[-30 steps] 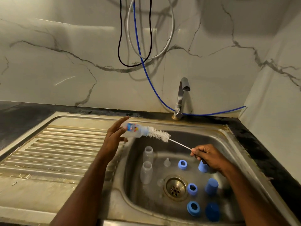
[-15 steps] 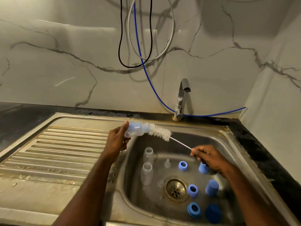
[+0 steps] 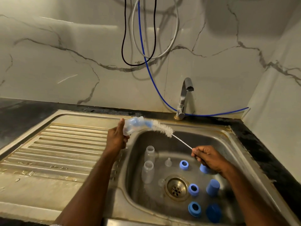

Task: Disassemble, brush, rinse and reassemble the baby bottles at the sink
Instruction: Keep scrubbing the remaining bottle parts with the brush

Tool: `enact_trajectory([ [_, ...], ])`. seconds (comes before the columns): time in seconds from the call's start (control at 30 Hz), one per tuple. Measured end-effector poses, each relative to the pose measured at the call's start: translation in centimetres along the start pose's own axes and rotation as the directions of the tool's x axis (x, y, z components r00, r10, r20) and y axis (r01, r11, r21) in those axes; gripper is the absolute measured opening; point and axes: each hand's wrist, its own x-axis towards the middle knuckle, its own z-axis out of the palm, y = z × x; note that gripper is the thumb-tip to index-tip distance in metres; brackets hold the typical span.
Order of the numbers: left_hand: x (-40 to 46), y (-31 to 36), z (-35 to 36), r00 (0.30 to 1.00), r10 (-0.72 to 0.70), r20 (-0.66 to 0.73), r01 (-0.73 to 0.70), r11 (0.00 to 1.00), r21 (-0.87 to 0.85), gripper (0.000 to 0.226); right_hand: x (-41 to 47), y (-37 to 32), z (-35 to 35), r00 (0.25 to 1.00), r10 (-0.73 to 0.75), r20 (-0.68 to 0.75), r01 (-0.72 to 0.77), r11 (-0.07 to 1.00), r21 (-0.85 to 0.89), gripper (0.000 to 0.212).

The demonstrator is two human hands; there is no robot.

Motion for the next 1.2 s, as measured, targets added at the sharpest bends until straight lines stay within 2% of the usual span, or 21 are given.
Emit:
enact_trajectory([
  [0.13,0.5,-0.2,-0.1,0.997,0.071,-0.01,-0.071,0.997,0.011,0.031,-0.1,0.0,-0.1,0.999,-0.027,0.019,0.027,0.999,-0.024,0.031],
  [0.27,0.7,-0.4,-0.9,0.982,0.131,0.133,-0.115,0.986,-0.125,0.034,0.1,0.6,-0.4,0.999,-0.039,0.022,0.039,0.999,-0.016,0.032],
  [0.37,0.2,-0.1,-0.5,0.954,0.217,0.206,-0.219,0.976,-0.015,0.04,0.3,0.9,-0.7,0.999,-0.043,-0.001,0.043,0.999,-0.007,0.032],
  [0.5,-0.2,0.1,0.4,0.945,0.209,0.253,-0.253,0.955,0.154,0.026,0.1,0.5,-0.9,0.995,-0.091,0.027,0.093,0.993,-0.069,0.022],
  [0.57,0.1,0.3,0.1,0.958,0.194,0.213,-0.233,0.955,0.181,0.034,-0.1,-0.1,-1.2,0.989,-0.149,0.019,0.15,0.983,-0.11,0.018],
  [0.67,0.7,0.7,-1.3,0.988,0.14,0.065,-0.152,0.955,0.253,0.045,0.0,-0.6,-2.0,0.987,-0.163,-0.01,0.157,0.962,-0.222,0.012],
  [0.7,0.7,0.8,-1.8,0.99,0.133,0.039,-0.138,0.942,0.305,0.044,0.0,-0.7,-2.2,0.978,-0.205,-0.034,0.183,0.928,-0.324,0.011],
  [0.73,0.7,0.9,-2.1,0.989,0.139,0.048,-0.146,0.917,0.372,0.043,0.2,-0.8,-2.5,0.949,-0.31,-0.057,0.247,0.845,-0.473,0.01],
  [0.8,0.6,1.0,-2.3,0.983,0.146,0.113,-0.183,0.855,0.486,0.04,0.9,-0.6,-2.9,0.834,-0.55,-0.037,0.353,0.584,-0.731,0.02],
  [0.83,0.5,1.1,-2.3,0.979,0.151,0.136,-0.2,0.839,0.506,0.039,1.2,-0.5,-3.1,0.794,-0.607,-0.036,0.352,0.508,-0.786,0.028],
  [0.87,0.5,1.2,-2.2,0.978,0.153,0.142,-0.205,0.832,0.516,0.039,1.3,-0.4,-3.2,0.771,-0.635,-0.058,0.346,0.493,-0.798,0.033],
  [0.93,0.5,1.3,-1.7,0.98,0.122,0.154,-0.182,0.859,0.479,0.041,1.0,-0.6,-3.0,0.752,-0.651,-0.108,0.373,0.554,-0.744,0.031],
  [0.97,0.5,1.4,-1.6,0.98,0.078,0.184,-0.148,0.903,0.404,0.045,0.8,-0.7,-2.7,0.765,-0.635,-0.111,0.406,0.608,-0.682,0.029],
  [1.07,0.5,1.2,-1.6,0.945,-0.062,0.321,0.013,0.988,0.153,0.061,0.6,-1.0,-1.7,0.857,-0.51,-0.073,0.413,0.765,-0.494,0.021],
  [1.2,0.4,0.4,-1.5,0.947,-0.101,0.305,0.122,0.991,-0.05,0.059,0.9,-1.4,-0.5,0.893,-0.451,0.009,0.38,0.742,-0.553,0.018],
])
